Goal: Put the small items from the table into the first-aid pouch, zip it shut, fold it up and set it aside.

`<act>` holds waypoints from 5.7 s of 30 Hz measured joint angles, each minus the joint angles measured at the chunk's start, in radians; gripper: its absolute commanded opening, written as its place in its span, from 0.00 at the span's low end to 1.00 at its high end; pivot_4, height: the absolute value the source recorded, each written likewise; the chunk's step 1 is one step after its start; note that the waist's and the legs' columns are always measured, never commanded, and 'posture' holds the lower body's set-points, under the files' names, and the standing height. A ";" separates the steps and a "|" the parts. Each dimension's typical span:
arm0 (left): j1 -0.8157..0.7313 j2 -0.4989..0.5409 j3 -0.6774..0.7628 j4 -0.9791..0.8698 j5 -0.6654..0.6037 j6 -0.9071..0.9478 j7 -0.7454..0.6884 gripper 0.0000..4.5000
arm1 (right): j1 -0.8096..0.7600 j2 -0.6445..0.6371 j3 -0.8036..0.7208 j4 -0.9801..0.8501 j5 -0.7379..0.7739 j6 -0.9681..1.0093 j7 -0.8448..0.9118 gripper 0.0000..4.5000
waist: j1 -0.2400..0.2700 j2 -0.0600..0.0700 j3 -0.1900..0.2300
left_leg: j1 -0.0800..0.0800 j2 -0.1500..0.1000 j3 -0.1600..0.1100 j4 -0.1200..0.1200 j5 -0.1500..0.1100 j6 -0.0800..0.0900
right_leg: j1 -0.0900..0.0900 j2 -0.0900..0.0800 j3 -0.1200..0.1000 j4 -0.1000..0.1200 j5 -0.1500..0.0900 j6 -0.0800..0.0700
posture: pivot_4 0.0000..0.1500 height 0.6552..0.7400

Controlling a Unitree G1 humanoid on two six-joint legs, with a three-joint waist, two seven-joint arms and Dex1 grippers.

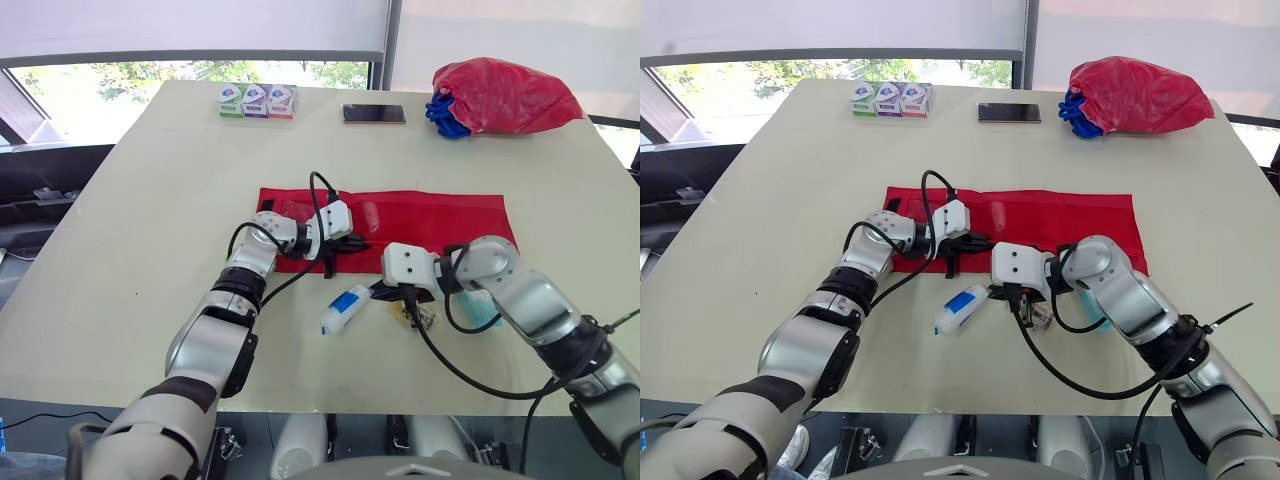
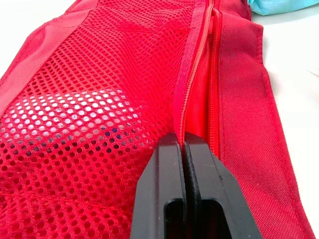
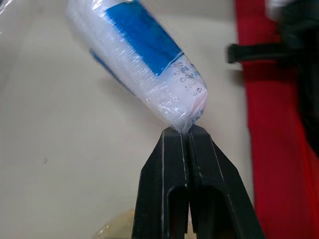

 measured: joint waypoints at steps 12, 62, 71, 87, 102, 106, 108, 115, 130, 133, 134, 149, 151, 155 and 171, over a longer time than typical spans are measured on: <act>0.002 -0.003 0.000 -0.003 -0.003 0.007 0.000 0.00 | 0.103 -0.058 -0.209 -0.077 0.000 0.375 -0.299 0.01 | 0.001 0.000 0.000 | 0.000 0.000 0.000 0.000 -0.001 0.002 | 0.000 0.000 0.000 0.000 0.000 0.000 | 1.00 1.00; 0.013 -0.026 0.021 -0.029 -0.028 0.071 0.015 0.00 | 0.159 -0.079 -0.236 -0.071 0.165 0.361 -0.252 0.01 | 0.003 0.000 0.000 | -0.001 -0.001 -0.002 0.000 0.000 0.001 | 0.000 -0.001 0.000 -0.001 0.000 0.000 | 1.00 1.00; 0.015 -0.045 0.032 -0.037 -0.047 0.093 0.007 0.00 | 0.190 0.164 -0.363 -0.157 0.188 0.648 -0.547 0.01 | 0.002 0.001 -0.001 | -0.001 -0.001 -0.002 0.000 -0.002 0.004 | 0.000 -0.001 -0.001 0.000 0.000 0.000 | 1.00 1.00; 0.049 -0.042 0.038 -0.110 -0.049 0.114 0.010 0.00 | 0.091 0.501 -0.435 -0.011 0.125 0.631 -0.870 0.01 | -0.012 0.001 -0.001 | 0.001 -0.001 -0.001 -0.001 -0.002 0.004 | 0.000 0.000 0.001 0.003 0.000 0.000 | 1.00 1.00; 0.040 -0.052 0.043 -0.104 -0.049 0.109 0.018 0.00 | 0.182 0.516 -0.464 -0.129 0.155 0.658 -0.898 0.01 | -0.019 0.001 -0.001 | 0.000 -0.002 -0.002 -0.002 -0.002 0.004 | 0.000 -0.001 0.001 0.002 0.000 0.000 | 1.00 1.00; 0.036 -0.054 0.043 -0.099 -0.049 0.109 0.018 0.00 | 0.195 0.551 -0.495 -0.154 0.163 0.683 -0.918 0.01 | -0.019 0.001 -0.001 | 0.001 -0.001 -0.002 -0.002 -0.003 0.004 | 0.000 0.000 0.001 0.002 0.000 0.000 | 1.00 1.00; 0.032 -0.055 0.044 -0.096 -0.050 0.109 0.018 0.00 | 0.195 0.592 -0.535 -0.157 0.170 0.696 -0.936 0.01 | -0.019 0.001 -0.001 | 0.001 -0.001 -0.002 -0.002 -0.003 0.005 | 0.000 0.000 0.001 0.002 0.000 0.000 | 1.00 1.00; 0.023 -0.063 0.043 -0.073 -0.051 0.109 0.018 0.00 | 0.206 0.636 -0.603 -0.207 0.204 0.762 -0.954 0.01 | -0.020 0.001 -0.001 | 0.000 -0.001 -0.002 -0.003 -0.003 0.004 | -0.001 0.000 0.001 0.001 0.000 0.000 | 1.00 1.00; 0.032 -0.075 0.044 -0.084 -0.070 0.093 -0.008 0.00 | 0.151 0.677 -0.625 -0.148 0.227 0.789 -0.974 0.01 | -0.025 0.002 -0.001 | 0.001 -0.001 -0.002 -0.004 -0.003 0.005 | -0.001 0.000 0.001 0.000 0.000 0.000 | 1.00 1.00; 0.033 -0.075 0.044 -0.085 -0.071 0.088 -0.008 0.00 | 0.146 0.678 -0.611 -0.136 0.228 0.782 -0.973 0.01 | -0.025 0.002 -0.001 | 0.001 -0.001 -0.002 -0.004 -0.003 0.005 | -0.001 0.000 0.001 0.000 0.000 0.000 | 1.00 1.00; 0.033 -0.075 0.044 -0.085 -0.072 0.086 -0.007 0.00 | 0.145 0.677 -0.603 -0.135 0.228 0.782 -0.971 0.01 | -0.025 0.002 -0.001 | 0.000 -0.001 -0.002 -0.004 -0.003 0.005 | -0.001 0.000 0.001 0.000 0.000 0.000 | 1.00 1.00; 0.110 -0.094 0.059 -0.190 -0.137 0.038 -0.019 0.00 | 0.140 0.738 -0.645 -0.120 0.256 0.786 -0.972 0.01 | -0.025 0.002 -0.001 | 0.000 -0.001 -0.002 -0.005 -0.003 0.005 | -0.001 0.000 0.001 -0.001 0.000 0.000 | 1.00 1.00; 0.119 -0.085 0.056 -0.198 -0.137 0.038 -0.021 0.00 | 0.126 0.739 -0.670 -0.105 0.259 0.782 -0.982 0.01 | -0.025 0.002 -0.001 | 0.000 -0.001 -0.002 -0.005 -0.003 0.005 | -0.001 0.000 0.001 -0.001 0.000 0.000 | 1.00 1.00; 0.122 -0.078 0.047 -0.202 -0.136 0.035 -0.023 0.00 | 0.115 0.743 -0.689 -0.091 0.268 0.760 -0.998 0.01 | -0.025 0.002 -0.001 | 0.000 -0.001 -0.002 -0.005 -0.003 0.005 | -0.001 0.000 0.001 -0.001 0.000 0.000 | 1.00 1.00; 0.138 -0.073 0.029 -0.202 -0.135 0.017 -0.033 0.00 | 0.063 0.725 -0.569 0.139 0.234 0.473 -1.020 0.01 | -0.029 0.002 -0.001 | 0.001 -0.001 -0.001 -0.006 -0.003 0.005 | -0.001 0.000 0.002 -0.001 0.000 0.000 | 1.00 1.00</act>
